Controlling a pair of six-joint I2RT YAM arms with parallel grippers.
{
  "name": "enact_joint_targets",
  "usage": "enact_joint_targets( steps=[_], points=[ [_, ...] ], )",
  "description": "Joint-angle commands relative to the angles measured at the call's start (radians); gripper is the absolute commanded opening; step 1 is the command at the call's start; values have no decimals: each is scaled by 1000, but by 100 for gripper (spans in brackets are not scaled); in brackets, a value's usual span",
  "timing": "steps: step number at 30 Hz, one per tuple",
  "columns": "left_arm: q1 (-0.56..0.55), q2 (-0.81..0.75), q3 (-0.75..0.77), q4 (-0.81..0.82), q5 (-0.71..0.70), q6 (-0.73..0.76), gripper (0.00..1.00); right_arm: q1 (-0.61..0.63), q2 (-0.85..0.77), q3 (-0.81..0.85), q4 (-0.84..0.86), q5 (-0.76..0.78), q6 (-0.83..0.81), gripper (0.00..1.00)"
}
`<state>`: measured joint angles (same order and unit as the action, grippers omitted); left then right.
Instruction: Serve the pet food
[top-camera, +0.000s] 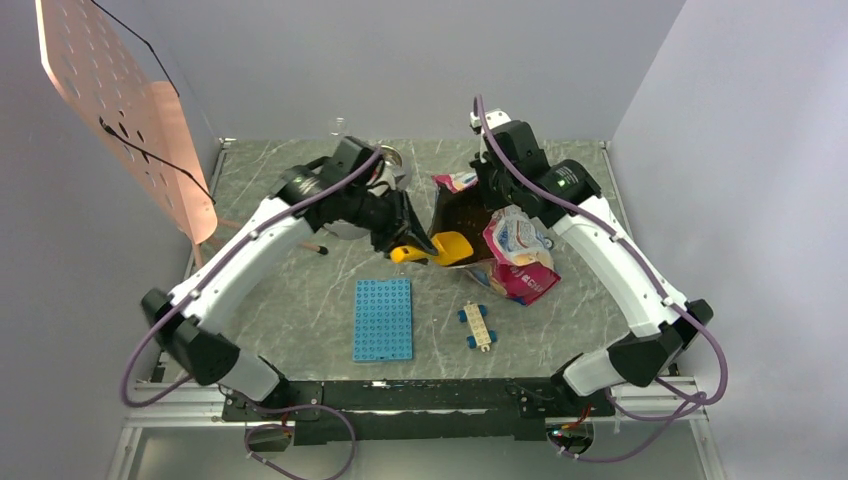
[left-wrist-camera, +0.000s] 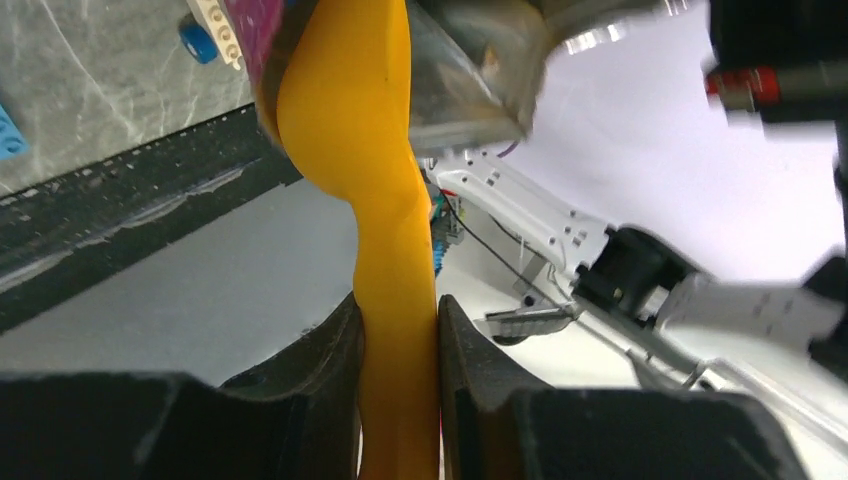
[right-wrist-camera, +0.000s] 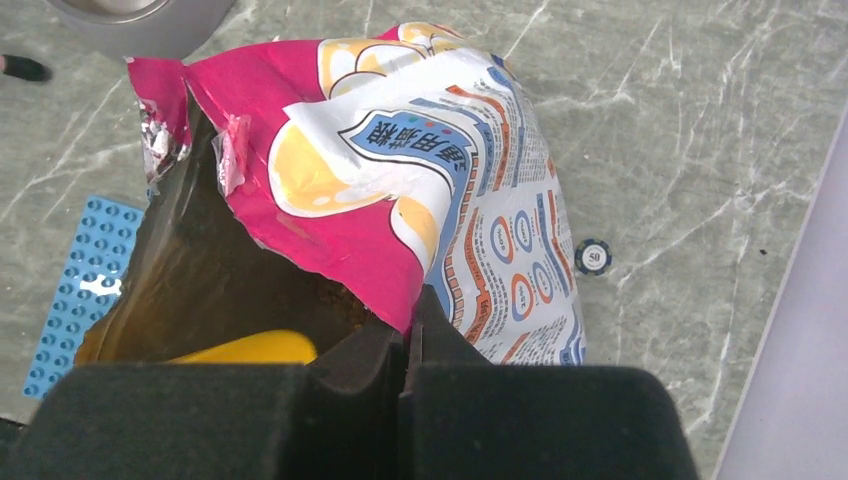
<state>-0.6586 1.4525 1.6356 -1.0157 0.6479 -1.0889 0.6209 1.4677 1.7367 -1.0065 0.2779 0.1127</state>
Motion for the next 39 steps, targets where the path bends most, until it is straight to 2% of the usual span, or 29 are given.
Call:
enact_joint_targets(
  steps=[1, 6, 9, 11, 15, 18, 23, 25, 28, 31, 33, 37, 39],
  points=[
    [-32, 120, 80, -116, -25, -256, 0, 19, -144, -19, 209, -43, -5, 0],
    [-55, 109, -39, 18, -95, -537, 0, 55, -199, -82, 258, -68, -19, 0],
    [-82, 136, -84, 101, -83, -640, 0, 68, -210, -95, 264, -74, -11, 0],
    [-97, 177, -70, 146, -90, -655, 0, 69, -209, -97, 261, -87, 7, 0],
    [-111, 326, 43, 101, -136, -568, 0, 69, -207, -102, 255, -108, 65, 0],
    [-99, 427, 19, 129, -163, -463, 0, 69, -212, -113, 257, -120, 110, 0],
    [-68, 490, -89, 368, -246, -239, 0, 69, -241, -128, 241, -126, 142, 0],
    [-52, 467, -130, 495, -273, -95, 0, 68, -258, -141, 232, -121, 156, 0],
    [-38, 368, -228, 739, -213, 70, 0, 68, -289, -168, 215, -95, 178, 0],
    [-24, 285, -360, 1060, -10, 58, 0, 69, -319, -195, 212, -71, 195, 0],
    [-21, 256, -411, 1198, 54, 6, 0, 68, -328, -205, 213, -55, 197, 0],
    [-23, 191, -496, 1314, 66, -47, 0, 67, -340, -198, 199, 9, 195, 0],
    [-25, 165, -502, 1288, 71, -32, 0, 66, -352, -194, 196, 52, 200, 0]
  ],
)
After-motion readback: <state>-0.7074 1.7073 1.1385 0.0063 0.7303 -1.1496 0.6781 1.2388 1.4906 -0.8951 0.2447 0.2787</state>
